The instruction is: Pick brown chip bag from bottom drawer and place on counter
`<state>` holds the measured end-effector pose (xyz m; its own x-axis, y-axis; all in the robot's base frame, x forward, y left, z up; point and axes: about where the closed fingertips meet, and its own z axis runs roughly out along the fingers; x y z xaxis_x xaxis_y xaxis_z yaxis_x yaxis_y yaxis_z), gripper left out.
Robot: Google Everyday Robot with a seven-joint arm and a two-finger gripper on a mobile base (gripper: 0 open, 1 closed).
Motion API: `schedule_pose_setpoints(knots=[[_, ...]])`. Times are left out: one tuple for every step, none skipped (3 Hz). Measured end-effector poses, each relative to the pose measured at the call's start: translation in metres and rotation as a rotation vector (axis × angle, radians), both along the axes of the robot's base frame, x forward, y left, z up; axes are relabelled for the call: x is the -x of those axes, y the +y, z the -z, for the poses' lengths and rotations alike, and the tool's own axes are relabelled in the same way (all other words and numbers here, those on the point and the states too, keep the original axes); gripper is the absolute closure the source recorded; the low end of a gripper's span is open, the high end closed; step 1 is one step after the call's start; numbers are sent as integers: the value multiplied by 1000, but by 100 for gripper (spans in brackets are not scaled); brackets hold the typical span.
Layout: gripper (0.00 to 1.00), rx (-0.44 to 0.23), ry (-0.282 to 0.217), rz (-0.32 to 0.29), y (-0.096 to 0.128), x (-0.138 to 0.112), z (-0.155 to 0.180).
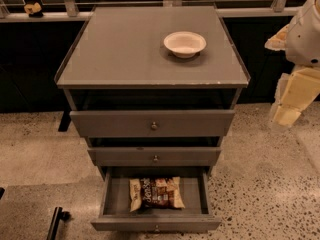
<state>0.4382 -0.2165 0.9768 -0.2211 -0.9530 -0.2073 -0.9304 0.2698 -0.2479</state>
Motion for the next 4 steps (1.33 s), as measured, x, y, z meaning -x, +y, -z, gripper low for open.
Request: schedule_pose_setpoints(knots=[[0, 0, 0, 0, 0, 0, 0], [0, -1, -28, -27, 2, 17, 7], [0, -24, -75, -42, 8, 46, 25], [0, -43, -96, -37, 17, 64, 71]])
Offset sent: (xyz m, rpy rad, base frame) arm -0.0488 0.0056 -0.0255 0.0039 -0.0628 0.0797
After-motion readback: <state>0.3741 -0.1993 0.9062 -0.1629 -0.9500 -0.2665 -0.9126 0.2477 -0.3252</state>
